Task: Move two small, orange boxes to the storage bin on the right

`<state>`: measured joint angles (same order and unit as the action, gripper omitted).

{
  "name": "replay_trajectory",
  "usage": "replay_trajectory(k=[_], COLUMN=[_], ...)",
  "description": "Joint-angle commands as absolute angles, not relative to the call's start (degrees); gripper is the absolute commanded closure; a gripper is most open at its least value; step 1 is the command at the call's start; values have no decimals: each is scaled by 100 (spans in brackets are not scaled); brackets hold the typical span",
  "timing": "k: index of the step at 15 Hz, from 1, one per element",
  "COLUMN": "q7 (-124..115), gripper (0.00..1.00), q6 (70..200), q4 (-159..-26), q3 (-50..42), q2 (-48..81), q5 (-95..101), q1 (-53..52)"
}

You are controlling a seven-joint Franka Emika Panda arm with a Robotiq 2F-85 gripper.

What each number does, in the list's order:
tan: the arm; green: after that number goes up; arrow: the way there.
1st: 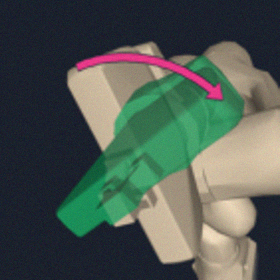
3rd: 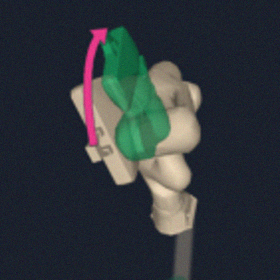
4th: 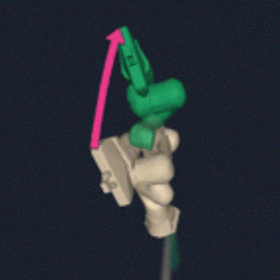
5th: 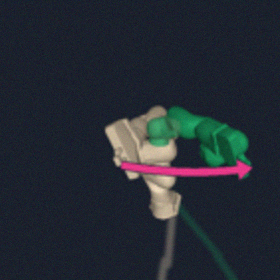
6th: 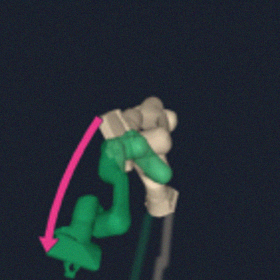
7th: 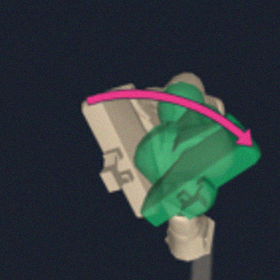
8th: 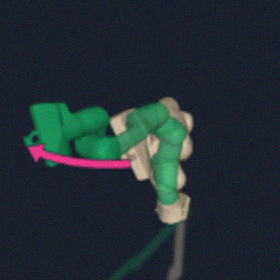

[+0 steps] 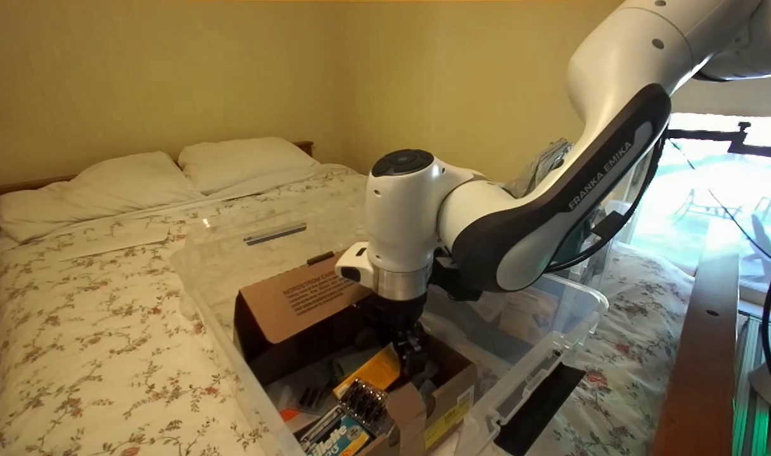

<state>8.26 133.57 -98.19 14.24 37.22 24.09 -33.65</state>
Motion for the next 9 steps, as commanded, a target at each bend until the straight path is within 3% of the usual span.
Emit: replay_trajectory(k=[1, 3, 9], q7=[687, 657, 535], gripper=[55, 64, 77], q6=[13578, 13523, 13227], q4=[-9890, -9936, -10298], q3=[1355, 1325, 1400], q2=[3794, 3727, 2724], q5=[2492, 2526, 2526], q1=[-3412, -3434, -3498])
